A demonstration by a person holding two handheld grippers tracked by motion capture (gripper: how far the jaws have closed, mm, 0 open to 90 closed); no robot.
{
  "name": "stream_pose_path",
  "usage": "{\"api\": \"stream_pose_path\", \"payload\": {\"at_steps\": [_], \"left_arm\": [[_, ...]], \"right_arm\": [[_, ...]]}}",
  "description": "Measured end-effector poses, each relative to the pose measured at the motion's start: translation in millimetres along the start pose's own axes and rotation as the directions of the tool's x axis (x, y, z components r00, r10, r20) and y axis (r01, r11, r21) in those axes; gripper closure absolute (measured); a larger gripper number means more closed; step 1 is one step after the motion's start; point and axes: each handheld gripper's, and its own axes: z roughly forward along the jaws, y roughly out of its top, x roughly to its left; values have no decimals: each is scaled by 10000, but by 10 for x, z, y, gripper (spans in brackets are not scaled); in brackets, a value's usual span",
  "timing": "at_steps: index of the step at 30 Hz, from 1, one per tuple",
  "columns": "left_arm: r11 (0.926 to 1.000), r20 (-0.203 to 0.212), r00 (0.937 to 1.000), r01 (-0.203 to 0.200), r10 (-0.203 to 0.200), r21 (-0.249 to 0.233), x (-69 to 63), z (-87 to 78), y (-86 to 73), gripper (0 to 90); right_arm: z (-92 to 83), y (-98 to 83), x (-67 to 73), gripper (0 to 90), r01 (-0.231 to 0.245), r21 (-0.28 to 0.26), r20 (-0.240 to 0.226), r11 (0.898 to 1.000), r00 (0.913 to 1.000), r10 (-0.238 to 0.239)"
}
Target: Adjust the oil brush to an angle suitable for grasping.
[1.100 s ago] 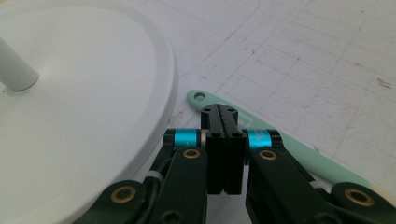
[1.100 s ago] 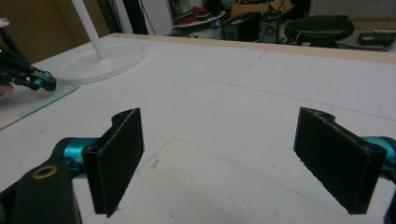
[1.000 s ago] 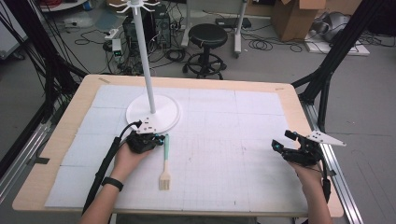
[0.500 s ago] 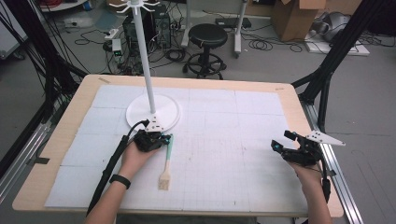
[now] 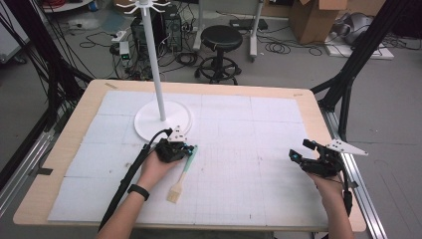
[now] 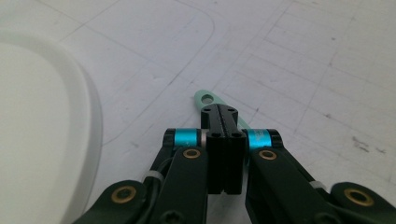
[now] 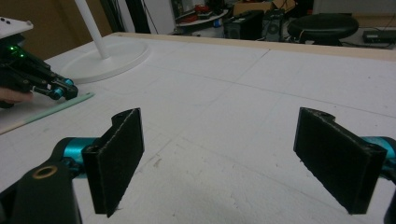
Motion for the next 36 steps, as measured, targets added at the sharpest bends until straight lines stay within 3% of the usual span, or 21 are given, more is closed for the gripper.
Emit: {"api": "stream_pose_path", "payload": {"at_steps": [10, 13, 27, 32, 36], "left_arm": [[9974, 716, 9950, -714, 703, 126, -181, 127, 134, 900], [9947, 1027, 9895, -1027, 1018, 37, -238, 166, 163, 900], [9852, 2133, 9624, -1716, 1682, -23, -515, 246, 253, 900], [9855, 2155, 9622, -1694, 1663, -40, -514, 229, 257, 900], [9892, 2041, 9680, -1457, 1458, -160, -459, 154, 270, 897]], "right_arm": [[-6, 2, 2, 154, -47, -6, -18, 10000, 10000, 47], [-7, 3, 3, 154, -51, -14, -30, 10000, 10000, 51], [-12, 6, 3, 154, -48, -29, -37, 10000, 10000, 48], [-11, 7, 4, 154, -16, -38, -39, 10000, 10000, 16], [-14, 7, 0, 154, -6, -48, -32, 10000, 10000, 6]]}}
